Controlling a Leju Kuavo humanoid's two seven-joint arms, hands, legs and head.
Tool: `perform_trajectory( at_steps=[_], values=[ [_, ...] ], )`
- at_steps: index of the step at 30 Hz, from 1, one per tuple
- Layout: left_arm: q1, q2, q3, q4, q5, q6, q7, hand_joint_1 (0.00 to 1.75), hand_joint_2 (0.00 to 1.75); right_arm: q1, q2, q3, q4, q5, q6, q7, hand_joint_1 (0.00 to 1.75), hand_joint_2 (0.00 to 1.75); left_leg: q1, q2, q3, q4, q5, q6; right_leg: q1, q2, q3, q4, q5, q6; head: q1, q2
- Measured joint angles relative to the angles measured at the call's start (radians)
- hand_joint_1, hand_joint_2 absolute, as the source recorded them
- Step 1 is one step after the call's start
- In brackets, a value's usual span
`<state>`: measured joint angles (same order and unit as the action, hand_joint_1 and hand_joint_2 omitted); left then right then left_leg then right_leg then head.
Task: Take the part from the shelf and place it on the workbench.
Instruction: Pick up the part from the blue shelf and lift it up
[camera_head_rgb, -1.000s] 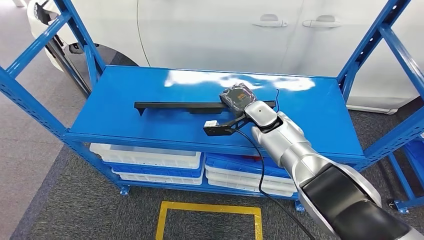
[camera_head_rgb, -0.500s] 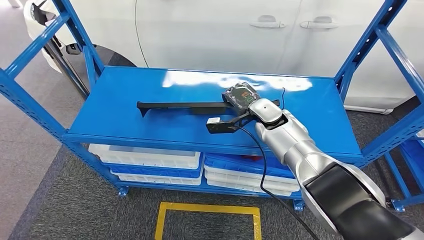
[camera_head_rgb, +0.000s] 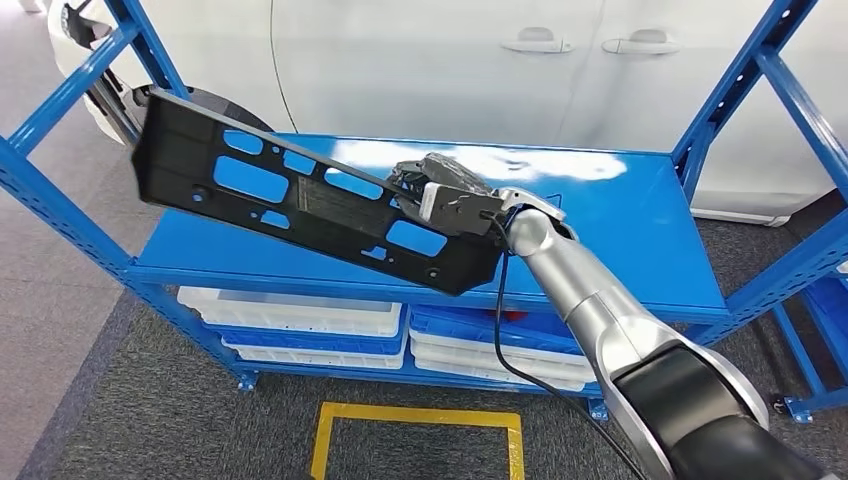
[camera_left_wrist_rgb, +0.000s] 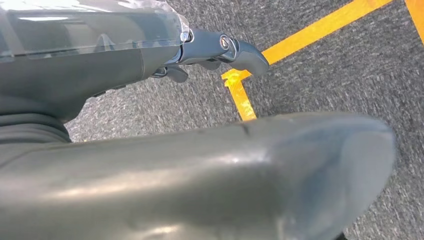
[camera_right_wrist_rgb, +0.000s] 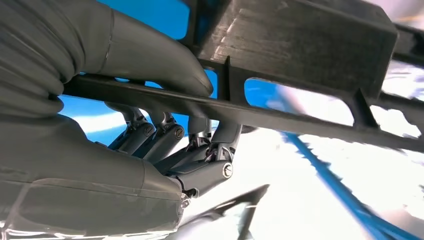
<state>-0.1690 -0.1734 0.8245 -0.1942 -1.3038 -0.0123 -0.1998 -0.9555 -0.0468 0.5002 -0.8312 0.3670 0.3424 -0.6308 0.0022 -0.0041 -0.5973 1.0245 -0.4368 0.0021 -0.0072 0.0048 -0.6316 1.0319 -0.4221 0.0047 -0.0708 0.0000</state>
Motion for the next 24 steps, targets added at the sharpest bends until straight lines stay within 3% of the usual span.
perform_trajectory(
  at_steps=[3,6,7,8,9,12,14,16,18,19,22,23,24],
  values=[
    [0.000,0.000,0.003,0.000,0.004,0.003,-0.001,0.00,0.00,0.019,-0.002,-0.005,-0.095,-0.119,0.068,-0.004,1.75,1.75,0.003,0.000,-0.015,0.033,-0.027,-0.017,-0.004,-0.003,0.004,-0.008,0.004,-0.016,0.000,0.000],
    [0.000,0.000,0.004,0.000,0.007,0.007,-0.002,0.00,0.00,0.056,-0.003,-0.006,-0.201,-0.253,0.142,-0.003,1.75,1.75,0.007,0.000,-0.097,0.213,-0.114,-0.030,-0.005,-0.004,0.005,-0.011,0.004,-0.025,0.000,0.000],
    [0.000,0.000,0.005,0.000,0.008,0.008,-0.002,0.00,0.00,0.074,-0.003,-0.007,-0.237,-0.288,0.162,-0.002,1.75,1.75,0.008,0.001,-0.123,0.266,-0.130,-0.032,-0.004,-0.004,0.006,-0.010,0.003,-0.026,0.000,0.000],
    [0.001,0.000,0.005,0.000,0.009,0.009,-0.003,0.00,0.00,0.092,-0.004,-0.007,-0.270,-0.316,0.178,-0.002,1.75,1.75,0.008,0.001,-0.133,0.285,-0.126,-0.032,-0.004,-0.004,0.007,-0.010,0.002,-0.026,0.000,0.000],
    [0.001,0.000,0.006,0.000,0.010,0.009,-0.004,0.00,0.00,0.111,-0.005,-0.007,-0.303,-0.345,0.194,0.000,1.75,1.75,0.008,0.001,-0.125,0.264,-0.104,-0.031,-0.004,-0.004,0.008,-0.010,0.001,-0.025,0.000,0.000],
    [-0.001,0.000,0.006,0.000,0.013,0.015,-0.009,0.00,0.00,0.158,-0.010,-0.013,-0.404,-0.456,0.249,0.000,1.75,1.75,0.005,0.000,-0.030,0.061,-0.012,-0.016,-0.002,-0.003,0.011,-0.009,-0.002,-0.019,0.000,0.000],
    [-0.003,0.000,0.008,0.000,0.014,0.022,-0.010,0.00,0.00,0.191,-0.012,-0.020,-0.466,-0.514,0.272,-0.001,1.75,1.75,0.000,-0.001,0.001,-0.005,0.001,-0.006,0.000,-0.002,0.011,-0.010,-0.001,-0.010,0.000,0.000],
    [-0.004,0.000,0.010,0.000,0.014,0.031,-0.010,0.00,0.00,0.236,-0.013,-0.023,-0.522,-0.539,0.283,-0.010,1.75,1.75,0.001,-0.002,0.005,-0.011,0.004,0.003,0.002,-0.002,0.013,-0.015,0.001,0.002,0.000,0.000],
    [-0.006,-0.003,0.011,0.000,0.015,0.043,-0.018,0.00,0.00,0.300,-0.014,-0.025,-0.579,-0.540,0.286,-0.032,1.75,1.75,0.006,-0.003,0.011,-0.023,0.010,0.015,0.002,-0.003,0.008,0.006,-0.019,0.012,0.000,0.000],
    [-0.007,-0.005,0.012,0.000,0.016,0.049,-0.023,0.00,0.00,0.332,-0.014,-0.025,-0.607,-0.534,0.285,-0.044,1.75,1.75,0.008,-0.003,0.014,-0.029,0.013,0.020,0.002,-0.003,-0.008,0.044,-0.045,0.016,0.000,0.000],
    [-0.009,-0.008,0.015,0.000,0.022,0.062,-0.036,0.00,0.00,0.424,-0.015,-0.023,-0.672,-0.524,0.293,-0.062,1.75,1.75,0.006,-0.002,0.014,-0.029,0.014,0.025,-0.001,-0.003,-0.096,0.231,-0.133,0.022,0.000,0.000],
    [-0.008,-0.008,0.016,0.000,0.025,0.067,-0.039,0.00,0.00,0.453,-0.015,-0.021,-0.688,-0.527,0.301,-0.062,1.75,1.75,0.006,-0.002,0.014,-0.029,0.013,0.026,-0.002,-0.003,-0.113,0.268,-0.141,0.024,0.000,0.000],
    [-0.008,-0.009,0.019,0.000,0.029,0.072,-0.041,0.00,0.00,0.482,-0.014,-0.018,-0.702,-0.529,0.309,-0.062,1.75,1.75,0.006,-0.003,0.014,-0.028,0.012,0.025,-0.004,-0.003,-0.111,0.264,-0.129,0.024,0.000,0.000]
  ],
)
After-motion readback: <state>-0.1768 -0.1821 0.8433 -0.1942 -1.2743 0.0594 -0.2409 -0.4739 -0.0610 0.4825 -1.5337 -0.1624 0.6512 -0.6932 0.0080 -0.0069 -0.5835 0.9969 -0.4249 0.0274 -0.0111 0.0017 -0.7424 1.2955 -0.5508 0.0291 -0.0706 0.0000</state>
